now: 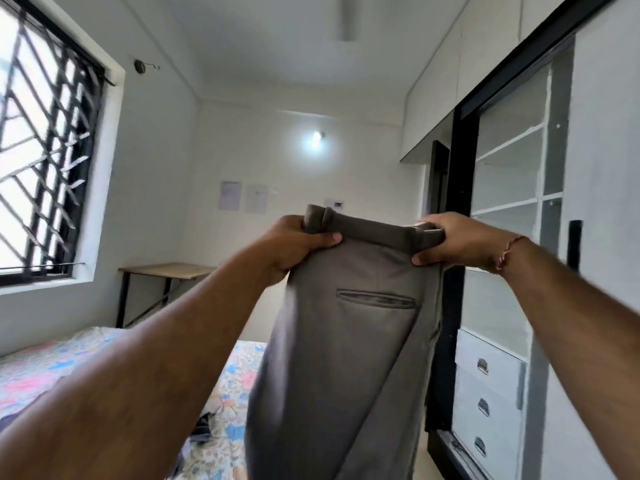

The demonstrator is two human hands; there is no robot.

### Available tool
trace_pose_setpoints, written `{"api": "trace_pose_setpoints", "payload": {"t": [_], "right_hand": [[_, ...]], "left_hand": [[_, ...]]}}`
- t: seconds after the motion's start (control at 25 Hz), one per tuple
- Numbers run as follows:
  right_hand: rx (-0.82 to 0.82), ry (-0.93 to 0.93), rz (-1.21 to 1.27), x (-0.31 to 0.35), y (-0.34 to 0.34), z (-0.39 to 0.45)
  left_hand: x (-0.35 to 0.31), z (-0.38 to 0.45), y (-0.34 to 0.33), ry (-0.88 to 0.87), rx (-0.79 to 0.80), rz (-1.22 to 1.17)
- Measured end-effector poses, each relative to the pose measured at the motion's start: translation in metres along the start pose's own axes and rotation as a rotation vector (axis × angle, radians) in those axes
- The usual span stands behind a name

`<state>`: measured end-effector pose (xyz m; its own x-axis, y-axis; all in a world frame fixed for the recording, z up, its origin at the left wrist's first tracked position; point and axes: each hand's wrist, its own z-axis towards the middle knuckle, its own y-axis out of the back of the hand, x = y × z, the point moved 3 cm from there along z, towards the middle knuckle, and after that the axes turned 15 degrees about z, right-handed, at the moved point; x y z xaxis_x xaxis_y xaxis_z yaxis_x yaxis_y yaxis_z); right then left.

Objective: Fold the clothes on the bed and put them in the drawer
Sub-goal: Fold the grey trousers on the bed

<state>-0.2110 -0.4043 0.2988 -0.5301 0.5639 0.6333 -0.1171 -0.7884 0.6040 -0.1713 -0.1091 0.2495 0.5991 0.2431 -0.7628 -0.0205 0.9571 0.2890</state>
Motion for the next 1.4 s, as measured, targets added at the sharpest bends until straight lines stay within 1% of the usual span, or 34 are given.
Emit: {"api": "trace_pose_setpoints", "payload": {"t": [0.04,0.08,0.16,0.2,0.24,0.28,0.32,0.36,0.4,0.44,0.48,0.52,0.56,0.6,0.68,0.72,0.8,0.88,0.92,1.04,1.12,1.2,1.28,1.4], "right_hand": [[-0.103,-0.007,-0.064,-0.007,0.015,-0.004],[-0.204,-0.009,-0.108,-0.014,0.032,-0.012],[-0.394,-0.021,-0.218,-0.029,0.063,-0.028],[-0.506,-0.058,-0.299,-0.038,0.085,-0.041],[-0.613,-0.119,-0.313,-0.046,0.103,-0.053],[-0.725,-0.167,-0.227,-0.054,0.123,-0.066],[-0.816,-0.193,-0.083,-0.06,0.142,-0.078],[-0.886,-0.19,0.065,-0.065,0.158,-0.09],[-0.94,-0.148,0.157,-0.066,0.175,-0.102],[-0.978,-0.088,0.197,-0.067,0.188,-0.109],[-1.006,-0.023,0.207,-0.068,0.202,-0.117],[-1.026,0.032,0.2,-0.069,0.214,-0.124],[-1.027,0.054,0.2,-0.071,0.222,-0.13],[-1.011,0.045,0.212,-0.076,0.228,-0.135],[-0.97,-0.025,0.247,-0.088,0.239,-0.142],[-0.956,-0.067,0.248,-0.091,0.241,-0.146],[-0.922,-0.162,0.152,-0.096,0.24,-0.152],[-0.89,-0.315,-0.006,-0.103,0.235,-0.156],[-0.871,-0.404,-0.035,-0.109,0.231,-0.157],[-0.709,-0.641,0.014,-0.127,0.211,-0.159],[-0.62,-0.734,0.033,-0.143,0.2,-0.164],[-0.585,-0.805,0.054,-0.176,0.185,-0.168],[-0.545,-0.899,0.078,-0.225,0.164,-0.169],[-0.383,-1.111,0.056,-0.307,0.133,-0.165]], "left_hand": [[-0.005,0.009,-0.012,-0.015,0.048,0.067],[-0.012,0.021,-0.028,-0.04,0.064,0.201],[-0.03,0.043,-0.057,-0.114,0.009,0.633],[-0.044,0.053,-0.08,-0.143,-0.029,0.82],[-0.057,0.057,-0.102,-0.16,-0.052,0.9],[-0.071,0.059,-0.129,-0.164,-0.034,0.86],[-0.085,0.06,-0.159,-0.127,0.03,0.652],[-0.096,0.061,-0.189,-0.044,0.098,0.394],[-0.106,0.06,-0.218,0.047,0.152,0.134],[-0.115,0.059,-0.239,0.103,0.173,-0.072],[-0.12,0.062,-0.258,0.112,0.164,-0.214],[-0.123,0.065,-0.273,0.092,0.141,-0.304],[-0.124,0.066,-0.283,0.039,0.121,-0.326],[-0.123,0.069,-0.293,-0.027,0.105,-0.295],[-0.118,0.07,-0.31,-0.122,0.124,-0.157],[-0.115,0.068,-0.317,-0.131,0.142,-0.121],[-0.108,0.068,-0.329,-0.086,0.122,-0.127],[-0.098,0.066,-0.342,0.005,0.132,-0.13],[-0.09,0.063,-0.348,0.042,0.155,-0.107],[-0.057,0.05,-0.36,0.162,0.242,-0.051],[-0.034,0.041,-0.365,0.226,0.299,-0.048],[-0.006,0.032,-0.372,0.253,0.358,-0.033],[0.037,0.027,-0.384,0.267,0.421,0.045],[0.122,0.027,-0.409,0.346,0.503,0.169]]}}
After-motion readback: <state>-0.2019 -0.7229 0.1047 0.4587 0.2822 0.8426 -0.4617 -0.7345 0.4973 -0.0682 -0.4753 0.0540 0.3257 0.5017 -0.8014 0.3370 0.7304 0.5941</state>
